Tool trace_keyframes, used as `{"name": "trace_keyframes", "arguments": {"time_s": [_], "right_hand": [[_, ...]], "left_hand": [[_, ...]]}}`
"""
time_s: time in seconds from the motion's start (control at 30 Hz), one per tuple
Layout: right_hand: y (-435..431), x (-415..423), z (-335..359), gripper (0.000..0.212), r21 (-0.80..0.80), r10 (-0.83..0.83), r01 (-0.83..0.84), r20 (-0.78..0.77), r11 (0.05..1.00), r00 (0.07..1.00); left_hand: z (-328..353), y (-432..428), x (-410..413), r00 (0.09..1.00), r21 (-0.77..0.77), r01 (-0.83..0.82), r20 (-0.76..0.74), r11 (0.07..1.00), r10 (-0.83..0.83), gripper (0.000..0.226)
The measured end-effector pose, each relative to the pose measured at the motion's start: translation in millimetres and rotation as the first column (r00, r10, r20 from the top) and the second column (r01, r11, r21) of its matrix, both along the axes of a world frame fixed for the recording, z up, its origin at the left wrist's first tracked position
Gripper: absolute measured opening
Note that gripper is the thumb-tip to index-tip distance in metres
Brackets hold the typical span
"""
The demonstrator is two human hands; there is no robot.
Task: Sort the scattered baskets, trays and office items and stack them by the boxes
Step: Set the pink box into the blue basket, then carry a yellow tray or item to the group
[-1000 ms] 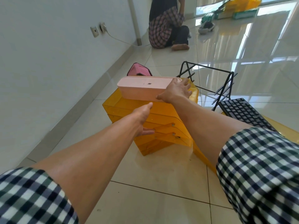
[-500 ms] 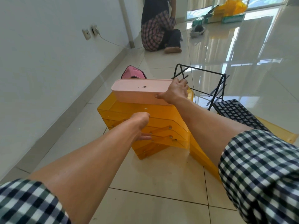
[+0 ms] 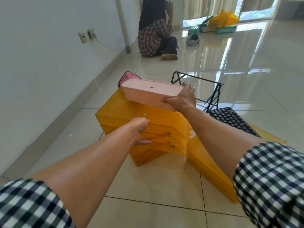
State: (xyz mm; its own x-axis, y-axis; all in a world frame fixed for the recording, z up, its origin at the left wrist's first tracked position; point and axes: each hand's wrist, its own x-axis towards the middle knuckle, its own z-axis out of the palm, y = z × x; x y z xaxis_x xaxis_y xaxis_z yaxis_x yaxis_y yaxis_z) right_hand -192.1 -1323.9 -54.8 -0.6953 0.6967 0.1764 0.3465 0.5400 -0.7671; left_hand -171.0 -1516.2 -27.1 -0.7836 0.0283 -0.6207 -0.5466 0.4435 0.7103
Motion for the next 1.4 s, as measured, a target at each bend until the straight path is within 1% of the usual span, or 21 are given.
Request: {"name": "trace_keyframes", "arguments": {"time_s": [0.1,0.17,0.27,0.33,0.37,0.43,0.57,0.67,0.73,0.8,0.87,0.9,0.97,1.0,1.1,1.17,1.27,1.3,1.33,1.37,1.4], "right_hand": [[10.8,26.4,10.8,0.104,-0.031,0.031,-0.034,-0.080,0.999,0.996],[13.9,46.6,20.3,0.102,-0.049,0.068,-0.076,-0.136,0.996,0.988],[5.1,76.6,33.6,0.099,-0.043,0.145,-0.153,-0.158,0.987,0.977],[-7.6,94.3,41.2,0.099,-0.031,0.201,-0.206,-0.126,0.978,0.972],[-15.5,102.3,45.1,0.099,-0.025,0.231,-0.235,-0.112,0.972,0.967],[-33.7,117.0,54.0,0.098,-0.001,0.275,-0.276,-0.093,0.961,0.957],[-68.1,140.8,67.5,0.095,-0.028,0.327,-0.329,-0.068,0.944,0.943],[-93.6,151.5,73.6,0.098,0.011,0.399,-0.399,-0.002,0.917,0.917],[-108.9,155.0,73.7,0.103,0.074,0.454,-0.461,0.096,0.884,0.886],[-119.5,155.2,76.5,0.110,0.180,0.491,-0.562,0.322,0.808,0.809],[-132.7,154.9,76.6,0.114,0.289,0.459,-0.693,0.576,0.660,0.677],[-140.7,153.9,74.4,0.115,0.301,0.446,-0.738,0.640,0.604,0.626],[-161.5,152.9,60.6,0.114,0.236,0.480,-0.799,0.694,0.553,0.537],[-171.1,151.4,52.1,0.112,0.190,0.503,-0.815,0.703,0.547,0.502],[-181.8,143.2,23.3,0.104,0.126,0.506,-0.814,0.726,0.567,0.466],[-181.6,149.8,-8.3,0.097,0.048,0.501,-0.831,0.777,0.555,0.380],[-163.8,148.1,-44.4,0.097,-0.105,0.520,-0.757,0.787,0.645,0.334],[-155.4,140.6,-44.4,0.100,-0.165,0.527,-0.740,0.801,0.652,0.286],[-149.2,148.3,-64.1,0.102,-0.192,0.529,-0.713,0.799,0.674,0.285],[-139.8,162.0,-87.7,0.102,-0.150,0.516,-0.716,0.792,0.682,0.326],[-132.2,190.7,-126.6,0.096,-0.149,0.517,-0.712,0.788,0.686,0.333]], "left_hand": [[2.3,-3.2,4.9,1.000,0.024,-0.009,0.000,1.000,0.009,0.048],[3.6,-8.0,7.9,0.996,0.043,-0.077,-0.047,0.996,0.079,0.054],[8.9,-19.6,12.7,0.939,0.024,-0.170,-0.299,0.985,0.169,0.073],[20.8,-28.2,20.5,0.891,0.099,-0.113,-0.430,0.989,0.145,0.080],[29.9,-32.6,26.2,0.888,0.169,-0.070,-0.439,0.983,0.139,0.080],[49.2,-41.5,35.6,0.925,0.284,-0.041,-0.352,0.958,0.143,0.081],[72.1,-68.5,50.7,0.955,0.339,-0.196,-0.146,0.920,0.257,0.080],[66.8,-95.7,63.8,0.932,0.390,-0.287,-0.098,0.875,0.349,0.053],[53.1,-114.2,75.8,0.911,0.441,-0.338,-0.070,0.832,0.407,0.036],[37.7,-128.6,86.6,0.899,0.483,-0.355,-0.059,0.800,0.435,0.025],[18.1,-142.0,99.1,0.898,0.471,-0.355,-0.067,0.808,0.434,0.020],[7.8,-145.7,103.8,0.905,0.461,-0.341,-0.075,0.820,0.418,0.019],[-11.5,-148.0,113.8,0.919,0.438,-0.318,-0.074,0.841,0.387,0.017],[-20.1,-147.1,118.3,0.926,0.425,-0.313,-0.063,0.849,0.373,0.016],[-45.4,-140.7,128.2,0.939,0.383,-0.315,-0.006,0.869,0.343,0.019],[-62.5,-138.1,132.7,0.942,0.343,-0.332,0.066,0.879,0.329,0.029],[-86.0,-133.3,138.8,0.942,0.282,-0.326,0.178,0.902,0.285,0.052],[-92.0,-130.2,141.1,0.941,0.263,-0.316,0.206,0.912,0.267,0.056],[-97.2,-126.7,144.2,0.940,0.255,-0.305,0.236,0.918,0.247,0.059],[-101.2,-123.0,148.1,0.940,0.253,-0.285,0.264,0.925,0.217,0.060],[-104.8,-118.5,152.2,0.942,0.247,-0.247,0.286,0.937,0.173,0.061]]}}
